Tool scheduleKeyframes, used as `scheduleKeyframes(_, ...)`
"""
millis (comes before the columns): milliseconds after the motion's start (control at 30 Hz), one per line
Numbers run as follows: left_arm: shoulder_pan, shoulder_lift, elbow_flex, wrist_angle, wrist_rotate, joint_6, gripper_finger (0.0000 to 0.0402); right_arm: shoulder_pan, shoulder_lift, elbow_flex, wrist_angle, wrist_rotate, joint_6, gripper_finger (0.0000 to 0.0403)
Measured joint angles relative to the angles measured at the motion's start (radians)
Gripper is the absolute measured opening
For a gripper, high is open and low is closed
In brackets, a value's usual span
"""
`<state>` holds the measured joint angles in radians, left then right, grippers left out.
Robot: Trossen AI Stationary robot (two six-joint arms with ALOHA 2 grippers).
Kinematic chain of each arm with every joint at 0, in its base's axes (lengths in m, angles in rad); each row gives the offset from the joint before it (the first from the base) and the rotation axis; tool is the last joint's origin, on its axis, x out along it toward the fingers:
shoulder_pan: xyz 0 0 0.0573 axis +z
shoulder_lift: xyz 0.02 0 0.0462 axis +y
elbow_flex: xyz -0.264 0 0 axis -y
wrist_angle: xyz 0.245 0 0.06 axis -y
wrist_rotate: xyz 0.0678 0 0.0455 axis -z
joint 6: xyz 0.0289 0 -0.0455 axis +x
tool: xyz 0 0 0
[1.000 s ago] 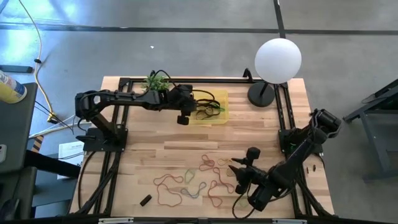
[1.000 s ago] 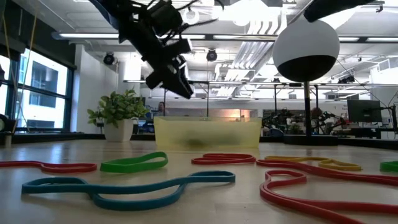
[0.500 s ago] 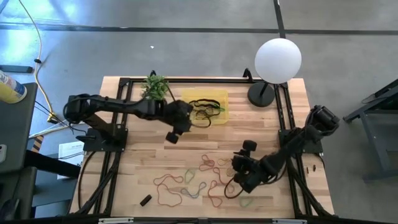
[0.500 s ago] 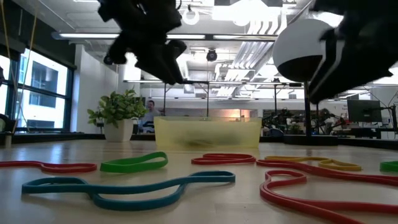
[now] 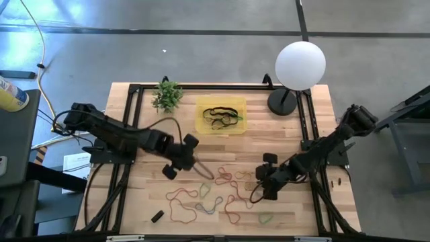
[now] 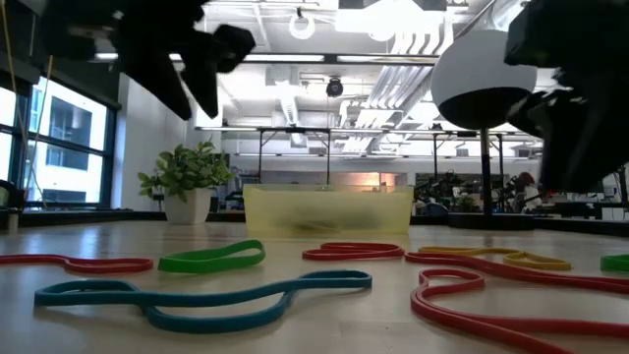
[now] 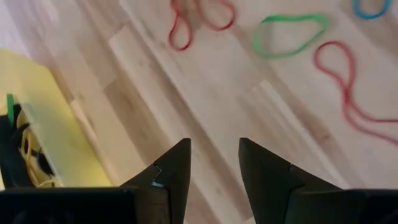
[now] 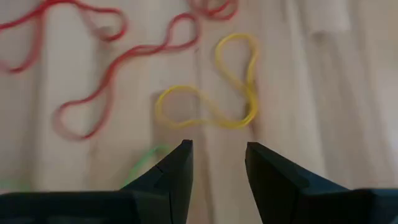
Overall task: Pick and place rubber bands into bin
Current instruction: Put the top right green rubber band into the yellow bin
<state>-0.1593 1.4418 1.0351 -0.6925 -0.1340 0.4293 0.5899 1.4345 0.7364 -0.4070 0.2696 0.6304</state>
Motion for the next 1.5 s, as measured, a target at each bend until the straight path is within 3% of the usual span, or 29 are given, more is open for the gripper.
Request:
scheduleKeyframes(200, -0.107, 0.000, 0.000, 0.008, -0.082, -0.100, 0.0124, 0.045, -0.020, 0.000, -0.029, -0.042, 0.061, 0.0137)
scheduleKeyframes(533, -0.211, 0.000, 0.000, 0.007, -0.170, -0.214, 0.0124, 0.098, 0.095, 0.000, -0.022, -0.014, 0.114, 0.0137)
scheduleKeyframes(1500, -0.250, 0.001, 0.000, -0.028, -0.198, -0.295, 0.0124, -0.015, 0.148, 0.001, 0.010, -0.166, 0.156, 0.0137)
